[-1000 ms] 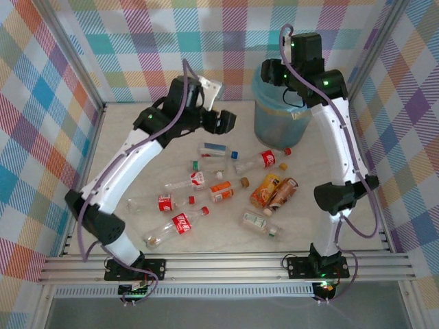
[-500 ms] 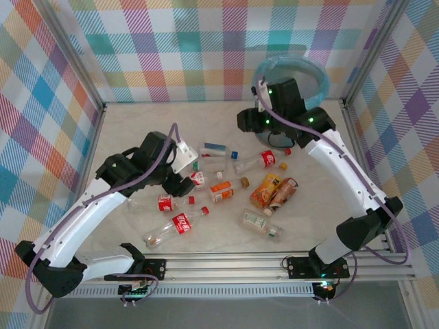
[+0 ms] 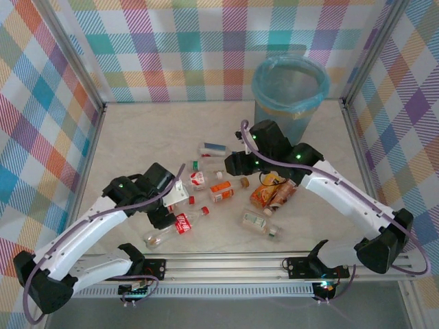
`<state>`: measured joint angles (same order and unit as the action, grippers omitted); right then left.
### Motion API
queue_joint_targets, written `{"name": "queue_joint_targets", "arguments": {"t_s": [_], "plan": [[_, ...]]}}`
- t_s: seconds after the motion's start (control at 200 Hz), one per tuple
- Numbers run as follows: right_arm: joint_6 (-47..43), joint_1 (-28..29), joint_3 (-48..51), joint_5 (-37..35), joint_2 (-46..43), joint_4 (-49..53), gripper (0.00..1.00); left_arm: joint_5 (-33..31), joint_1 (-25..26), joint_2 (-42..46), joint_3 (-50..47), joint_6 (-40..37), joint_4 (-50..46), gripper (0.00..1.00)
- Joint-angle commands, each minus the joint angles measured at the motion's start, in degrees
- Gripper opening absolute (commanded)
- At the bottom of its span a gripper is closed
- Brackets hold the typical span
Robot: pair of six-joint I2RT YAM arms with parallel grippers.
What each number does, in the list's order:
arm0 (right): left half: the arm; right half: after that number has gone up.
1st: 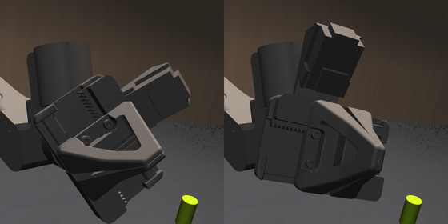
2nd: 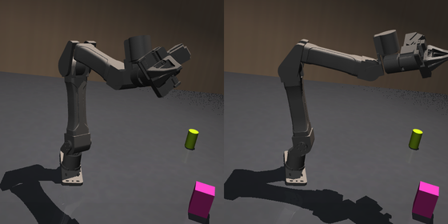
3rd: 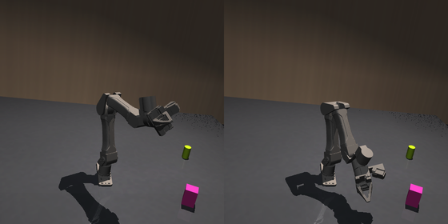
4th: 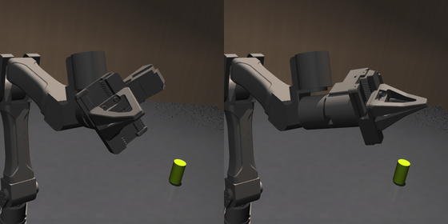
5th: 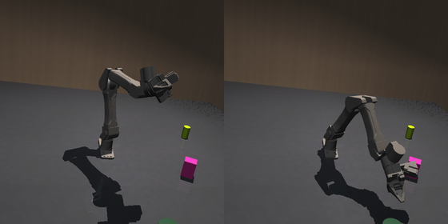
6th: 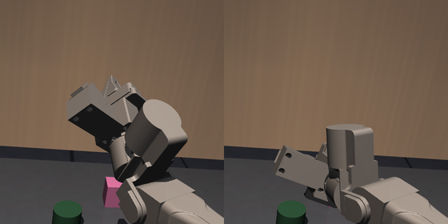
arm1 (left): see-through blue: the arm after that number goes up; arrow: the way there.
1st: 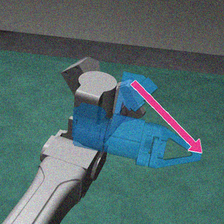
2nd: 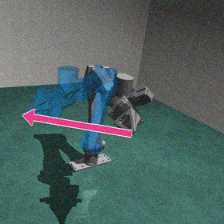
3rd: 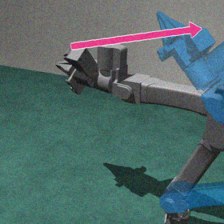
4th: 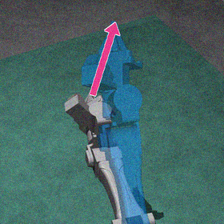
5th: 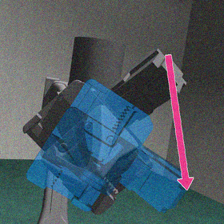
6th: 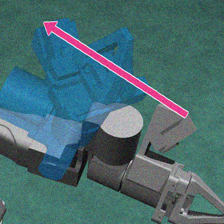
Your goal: Put the plastic bottles in the bin
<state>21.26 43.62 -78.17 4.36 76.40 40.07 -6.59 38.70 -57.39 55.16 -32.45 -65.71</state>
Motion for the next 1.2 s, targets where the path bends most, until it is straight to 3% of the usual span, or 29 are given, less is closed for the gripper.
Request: {"name": "queue_joint_targets", "arguments": {"t_s": [0.0, 0.17, 0.73, 1.195], "plan": [[0.5, 0.1, 0.1, -0.6, -2.0, -2.0, 0.50, -0.6, 0.9, -0.1, -2.4, -1.9, -0.6, 0.86], [-1.9, 0.0, 0.2, -1.9, -2.7, -1.8, 0.51, 0.5, 1.9, -1.3, -6.7, -2.0, 1.0, 0.88], [-5.5, 0.1, 2.2, -3.0, -3.0, -2.5, 0.54, -4.2, 7.5, -8.8, -15.8, 0.0, 7.5, 0.93], [-6.7, 0.0, 3.5, -4.1, -3.5, -2.5, 0.55, -4.6, 8.8, -12.4, -18.0, 0.6, 12.8, 0.86]]}}
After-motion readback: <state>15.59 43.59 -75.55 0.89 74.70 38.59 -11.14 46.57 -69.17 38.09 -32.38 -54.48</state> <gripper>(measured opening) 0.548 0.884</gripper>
